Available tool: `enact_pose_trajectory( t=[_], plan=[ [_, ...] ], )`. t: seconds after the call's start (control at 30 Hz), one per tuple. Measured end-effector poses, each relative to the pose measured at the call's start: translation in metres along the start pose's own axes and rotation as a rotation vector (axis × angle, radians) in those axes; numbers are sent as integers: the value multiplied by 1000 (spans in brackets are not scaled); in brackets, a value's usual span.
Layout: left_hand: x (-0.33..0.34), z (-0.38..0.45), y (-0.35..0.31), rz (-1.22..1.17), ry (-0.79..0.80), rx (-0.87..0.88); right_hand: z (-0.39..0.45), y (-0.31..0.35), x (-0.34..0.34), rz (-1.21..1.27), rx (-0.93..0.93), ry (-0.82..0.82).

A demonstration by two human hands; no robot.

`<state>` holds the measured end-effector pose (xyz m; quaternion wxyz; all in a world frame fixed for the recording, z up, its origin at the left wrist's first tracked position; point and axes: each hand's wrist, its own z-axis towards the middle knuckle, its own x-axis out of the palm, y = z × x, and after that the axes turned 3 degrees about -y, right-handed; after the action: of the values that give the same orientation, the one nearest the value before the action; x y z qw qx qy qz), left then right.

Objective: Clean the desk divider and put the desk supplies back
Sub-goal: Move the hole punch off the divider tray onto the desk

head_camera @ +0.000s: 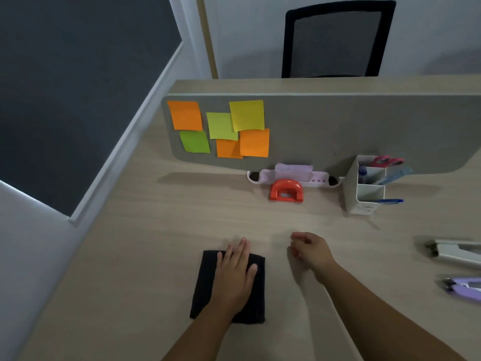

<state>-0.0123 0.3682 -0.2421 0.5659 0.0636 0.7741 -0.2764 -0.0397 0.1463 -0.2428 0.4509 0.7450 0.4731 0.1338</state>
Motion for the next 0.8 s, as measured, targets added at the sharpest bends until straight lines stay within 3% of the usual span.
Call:
enact_pose_trajectory(
  t=[0.23, 0.47, 0.63, 0.8],
  plan=[
    [-19, 101, -48, -457, -53, -61, 43, 40, -4, 68, -26, -116],
    [-14, 164, -73, -638, -48, -207, 69, 69, 0, 29, -120, -58],
    [-16, 165, -80, -687, -155, -288, 71, 72, -5, 12, -95, -71],
    [-4, 114, -121, -765, -220, -253, 45, 20, -53, -33, -90, -240]
  ],
)
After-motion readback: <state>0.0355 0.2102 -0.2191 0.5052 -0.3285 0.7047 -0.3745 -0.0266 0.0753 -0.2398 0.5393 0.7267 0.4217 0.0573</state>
